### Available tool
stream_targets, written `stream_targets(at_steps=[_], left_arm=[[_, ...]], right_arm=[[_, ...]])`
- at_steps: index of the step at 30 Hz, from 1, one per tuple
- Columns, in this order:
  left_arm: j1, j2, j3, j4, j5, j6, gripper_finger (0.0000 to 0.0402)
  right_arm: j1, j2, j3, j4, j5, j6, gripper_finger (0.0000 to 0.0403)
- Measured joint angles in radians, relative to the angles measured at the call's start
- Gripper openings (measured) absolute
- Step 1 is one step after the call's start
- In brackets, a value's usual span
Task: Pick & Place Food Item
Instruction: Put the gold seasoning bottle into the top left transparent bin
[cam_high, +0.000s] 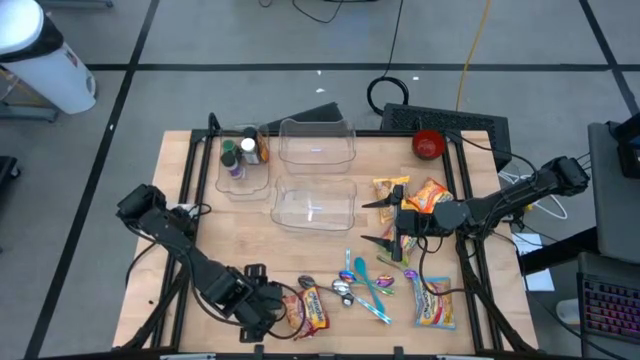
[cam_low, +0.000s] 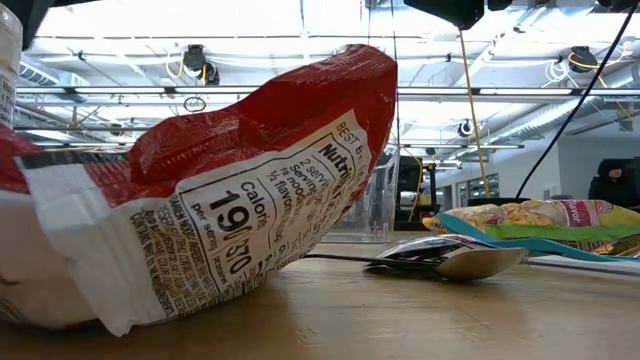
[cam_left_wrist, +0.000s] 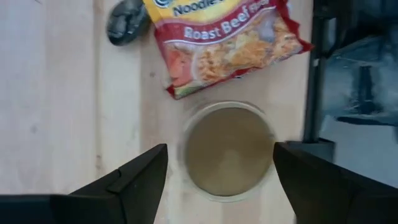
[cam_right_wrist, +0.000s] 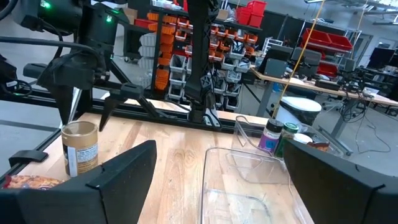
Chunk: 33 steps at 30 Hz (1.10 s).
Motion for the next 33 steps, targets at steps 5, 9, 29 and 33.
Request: stream_targets(at_steps=[5, 9, 29, 33], left_arm=[[0.005, 0.000, 0.000, 0.044, 0.044, -0.041, 0.0309], [0.023, 0.000, 0.000, 0.058, 0.046, -0.106, 0.0322], [0.020, 0.069, 0.001, 0.055, 0.128, 0.012, 0.0336], [0.021, 0.069, 0.000, 0.014, 0.087, 0.019, 0.0337]], right_arm=[[0.000, 0.000, 0.000, 0.000, 0.000, -0.006, 0.0345], [0.000, 0.000, 0.000, 0.000, 0.000, -0.008, 0.0345], [0.000, 0.000, 0.000, 0.000, 0.000, -0.013, 0.0345], [0.000, 0.000, 0.000, 0.000, 0.000, -0.013, 0.0345]])
